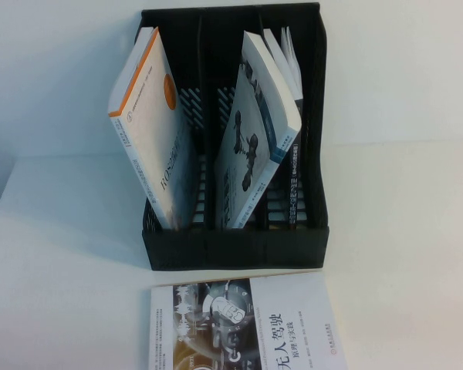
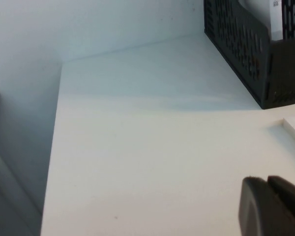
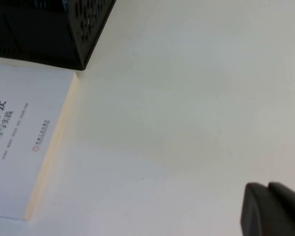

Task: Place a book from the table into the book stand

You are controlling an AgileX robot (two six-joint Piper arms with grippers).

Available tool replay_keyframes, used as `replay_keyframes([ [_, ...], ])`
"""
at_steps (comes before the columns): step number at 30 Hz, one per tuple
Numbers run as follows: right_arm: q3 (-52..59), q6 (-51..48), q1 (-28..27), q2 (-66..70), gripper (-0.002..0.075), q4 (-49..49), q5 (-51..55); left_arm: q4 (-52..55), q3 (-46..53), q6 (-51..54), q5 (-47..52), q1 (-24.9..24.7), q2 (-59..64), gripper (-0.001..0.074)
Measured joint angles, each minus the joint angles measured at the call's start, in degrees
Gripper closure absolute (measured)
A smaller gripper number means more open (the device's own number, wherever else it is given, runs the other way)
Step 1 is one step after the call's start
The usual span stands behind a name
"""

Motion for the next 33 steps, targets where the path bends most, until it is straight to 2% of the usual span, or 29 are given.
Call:
replay_keyframes([
  [11, 0.0, 0.1, 0.0, 0.0, 0.0726, 0.0, 0.0, 8.9, 0.0, -8.0, -0.9, 0.0, 0.0, 0.0739],
  [33, 0.0, 0.1, 0.0, 0.0, 0.0726, 0.0, 0.0, 9.6, 0.0, -8.3, -0.9, 0.0, 0.0, 0.0739],
])
